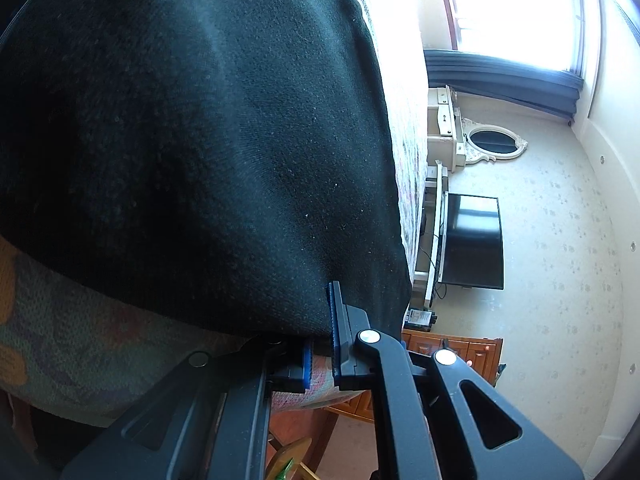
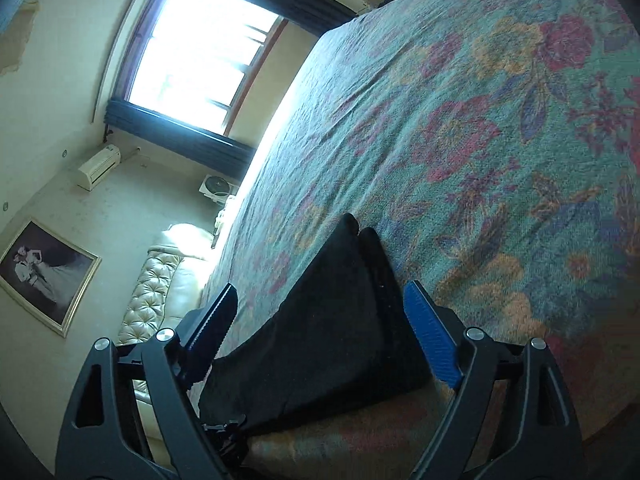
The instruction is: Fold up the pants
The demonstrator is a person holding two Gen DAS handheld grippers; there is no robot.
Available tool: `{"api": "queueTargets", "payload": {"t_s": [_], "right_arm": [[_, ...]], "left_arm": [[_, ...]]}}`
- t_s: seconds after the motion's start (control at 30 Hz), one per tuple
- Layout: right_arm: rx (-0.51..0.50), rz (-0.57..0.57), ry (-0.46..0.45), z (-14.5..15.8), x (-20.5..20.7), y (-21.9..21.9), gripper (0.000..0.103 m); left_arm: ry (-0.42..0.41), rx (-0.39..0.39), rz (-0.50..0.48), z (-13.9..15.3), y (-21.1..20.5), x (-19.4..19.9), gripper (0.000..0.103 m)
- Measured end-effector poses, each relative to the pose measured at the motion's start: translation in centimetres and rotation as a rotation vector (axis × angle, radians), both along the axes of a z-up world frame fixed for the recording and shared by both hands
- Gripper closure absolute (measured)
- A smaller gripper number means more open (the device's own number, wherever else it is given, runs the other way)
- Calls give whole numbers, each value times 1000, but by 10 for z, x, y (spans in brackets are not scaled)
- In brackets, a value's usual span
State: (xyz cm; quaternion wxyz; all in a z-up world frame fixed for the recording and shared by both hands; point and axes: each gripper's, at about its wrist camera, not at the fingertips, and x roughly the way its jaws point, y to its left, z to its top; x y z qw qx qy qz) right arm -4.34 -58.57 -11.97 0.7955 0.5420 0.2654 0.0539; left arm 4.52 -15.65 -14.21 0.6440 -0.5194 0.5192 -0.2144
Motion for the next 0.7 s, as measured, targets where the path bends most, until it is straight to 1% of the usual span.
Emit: {"api": "queueTargets", "payload": {"t_s": [0.03, 0.07, 0.13, 0.2, 0.23, 0.3, 0.37, 0.4, 0.43, 0.47, 0.5, 0.57, 0.6, 0.7], "right_arm": [[17, 3, 8, -3, -6, 6, 31], [38, 15, 9, -6, -8, 12, 33], [70, 41, 55, -18, -5, 25, 34], [61, 45, 107, -26, 4, 37, 35], [61, 30, 128, -31, 7, 40, 35], [89, -19, 123, -35, 4, 43, 35], [93, -47, 108, -37, 3, 43, 35], [88, -53, 111, -38, 4, 43, 39], [82, -52, 116, -41, 6, 44, 58], [79, -42, 124, -44, 10, 47, 71], [81, -33, 136, -49, 14, 51, 96], [86, -46, 144, -55, 12, 53, 97], [85, -54, 131, -53, 10, 54, 97], [33, -63, 91, -39, -2, 54, 97]], "left_arm": [[0, -2, 0, 0, 0, 0, 96], [0, -3, -1, 0, 1, 0, 96], [-2, -4, -1, 0, 1, 1, 96], [-5, -4, 0, 0, 4, 0, 96], [-3, -5, 0, 0, 5, 0, 96], [1, -11, 2, 0, 5, -1, 96], [2, -17, 1, -1, 6, -1, 96], [-1, -17, 1, -1, 7, -1, 96], [-5, -14, 1, -1, 7, -1, 96], [-11, -13, 2, -1, 7, -2, 96], [-16, -11, 3, -1, 7, -3, 96], [-26, -10, 9, 2, 7, -4, 96], [-31, -5, 11, 3, 8, -6, 96], [-40, 10, 15, 8, 7, -9, 97]]}}
